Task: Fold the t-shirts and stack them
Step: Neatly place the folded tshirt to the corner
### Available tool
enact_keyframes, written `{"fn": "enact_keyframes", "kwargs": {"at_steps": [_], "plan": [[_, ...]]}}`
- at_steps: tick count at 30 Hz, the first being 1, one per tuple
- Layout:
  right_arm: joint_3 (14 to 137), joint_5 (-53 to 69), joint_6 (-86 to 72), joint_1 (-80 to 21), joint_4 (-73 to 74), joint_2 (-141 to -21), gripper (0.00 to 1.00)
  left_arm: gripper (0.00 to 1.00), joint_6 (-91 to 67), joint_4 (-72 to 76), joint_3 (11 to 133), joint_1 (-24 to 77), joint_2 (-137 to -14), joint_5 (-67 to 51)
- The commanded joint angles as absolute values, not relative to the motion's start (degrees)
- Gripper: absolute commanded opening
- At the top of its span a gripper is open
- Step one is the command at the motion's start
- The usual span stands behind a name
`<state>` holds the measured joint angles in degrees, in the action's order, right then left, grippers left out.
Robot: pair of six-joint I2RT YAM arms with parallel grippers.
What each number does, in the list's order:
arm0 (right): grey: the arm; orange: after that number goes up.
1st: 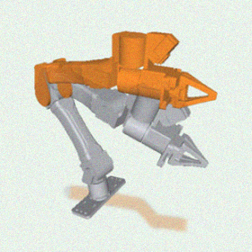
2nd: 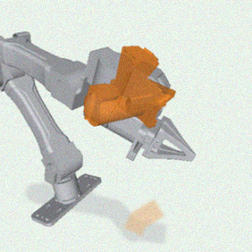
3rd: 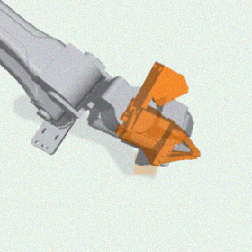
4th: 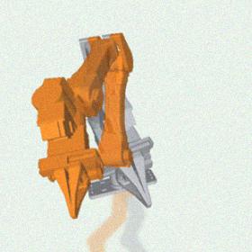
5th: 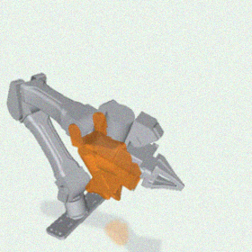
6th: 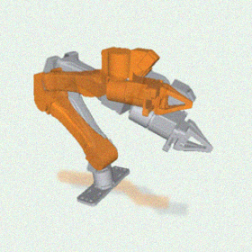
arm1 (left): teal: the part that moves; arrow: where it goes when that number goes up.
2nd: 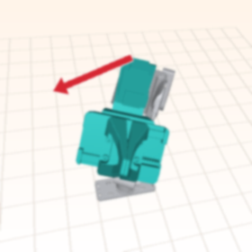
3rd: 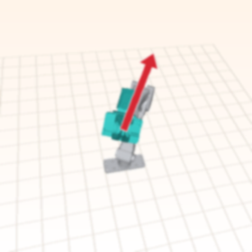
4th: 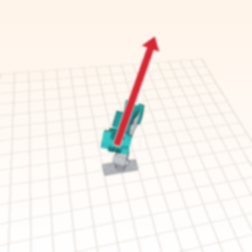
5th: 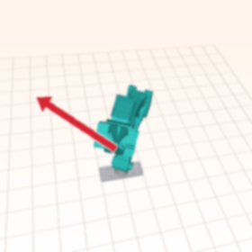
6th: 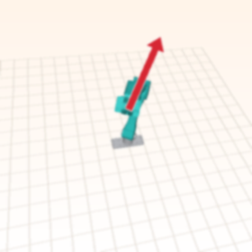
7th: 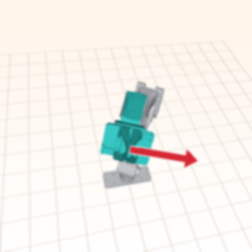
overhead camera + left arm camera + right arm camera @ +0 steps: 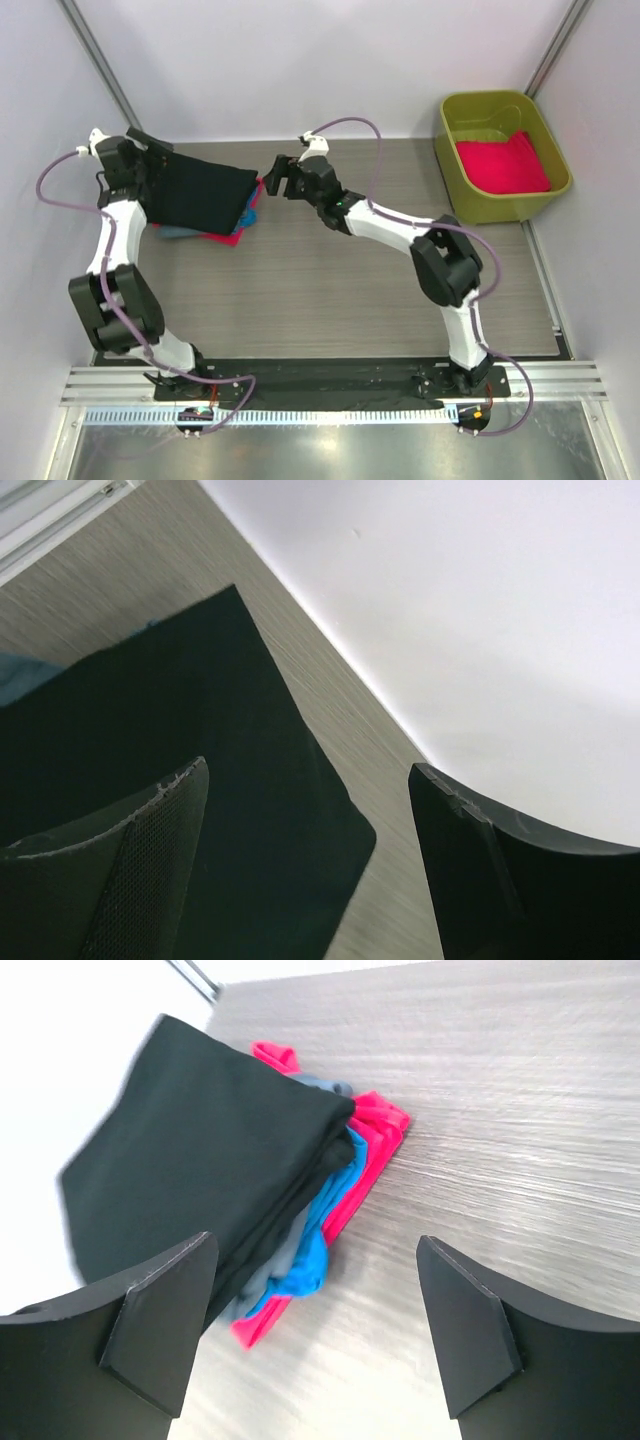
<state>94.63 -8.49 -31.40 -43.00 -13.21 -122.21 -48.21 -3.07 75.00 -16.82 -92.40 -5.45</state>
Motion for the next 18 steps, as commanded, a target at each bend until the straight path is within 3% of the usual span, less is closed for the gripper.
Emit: {"fn": "enact_keyframes", "kwargs": {"at_steps": [1, 11, 18], "plan": [[88.52, -10.2, -28.04, -42.89, -17.67, -112.87, 0.86, 0.82, -45.09, -2.54, 72.34, -12.85, -84.66, -3.43], [61.47, -2.99, -29.89, -35.78, -17.58, -88.89, 0.79, 0.78, -36.92, -14.41, 71.63, 9.56, -79.63, 1.39], [47.56, -10.01, -25.06, -34.98, -15.91, -76.3, 0.81, 0.72, -31.12, -16.86, 74.17, 21.17, -89.87, 5.01]]}}
